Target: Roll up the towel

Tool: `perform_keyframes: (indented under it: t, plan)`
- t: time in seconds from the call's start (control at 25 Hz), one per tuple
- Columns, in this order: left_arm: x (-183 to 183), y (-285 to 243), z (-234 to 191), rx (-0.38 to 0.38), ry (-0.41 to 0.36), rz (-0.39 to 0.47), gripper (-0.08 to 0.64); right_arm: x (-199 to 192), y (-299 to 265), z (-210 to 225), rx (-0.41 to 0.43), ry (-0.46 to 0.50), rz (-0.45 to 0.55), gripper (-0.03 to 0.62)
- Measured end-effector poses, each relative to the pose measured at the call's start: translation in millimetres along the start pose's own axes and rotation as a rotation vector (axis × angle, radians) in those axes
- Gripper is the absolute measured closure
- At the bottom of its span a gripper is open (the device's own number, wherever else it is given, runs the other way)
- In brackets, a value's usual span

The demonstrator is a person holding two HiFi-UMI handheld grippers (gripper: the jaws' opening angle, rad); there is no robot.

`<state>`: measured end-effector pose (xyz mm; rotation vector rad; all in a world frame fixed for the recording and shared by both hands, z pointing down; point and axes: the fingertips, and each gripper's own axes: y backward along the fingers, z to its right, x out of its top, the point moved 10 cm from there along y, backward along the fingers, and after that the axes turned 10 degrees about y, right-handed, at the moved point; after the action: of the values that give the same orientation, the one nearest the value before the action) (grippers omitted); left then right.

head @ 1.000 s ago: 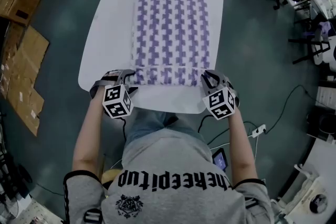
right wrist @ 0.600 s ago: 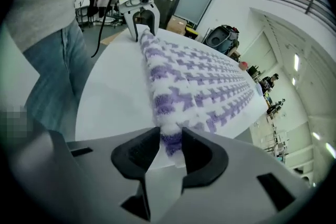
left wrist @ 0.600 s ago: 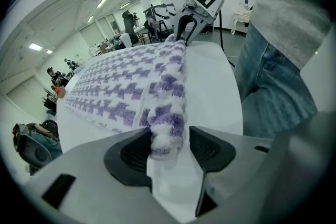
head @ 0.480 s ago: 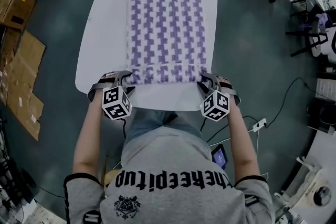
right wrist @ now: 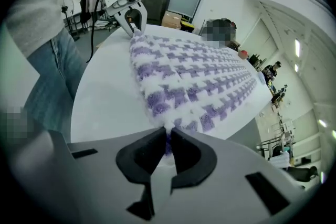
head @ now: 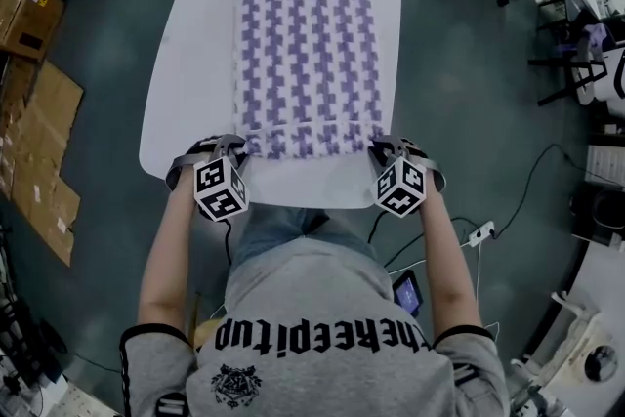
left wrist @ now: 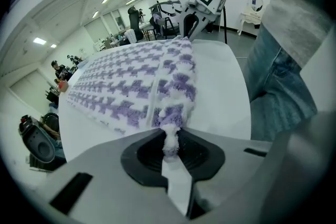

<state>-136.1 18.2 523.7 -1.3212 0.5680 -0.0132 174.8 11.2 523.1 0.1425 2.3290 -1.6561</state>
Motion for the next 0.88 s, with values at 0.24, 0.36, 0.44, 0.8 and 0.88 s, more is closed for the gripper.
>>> perform_keyframes:
  t: [0.24,0.36,0.44,0.8,0.88]
  plan:
    - [-1.9,-2.3,7.2,0.073,-0.01,0.032,0.517,1.0,1.4,2.1,-0.016,-0.041,0.005,0.566]
    - [-1.4,0.9,13.4,0.103,-0.029,0.022,0.522,3.1,7.7,-0.8,-0.019,-0.04,0.017,0.566]
    - [-0.4,5.0,15.2,0.087,-0.029,0.011,0.522,3.3,14.0,-2.0,-0.009,-0.042,0.027,0.566]
    - [-16.9,24.8,52.8,-0.076,0.014,-0.036,0.526,-1.9,42.4,-37.2,0.148,-0.074,0.062,0.566]
    - [-20.6,30.3,60.1,-0.128,0.026,-0.053,0.526,-2.9,48.2,-45.6,0.209,-0.084,0.065,0.568]
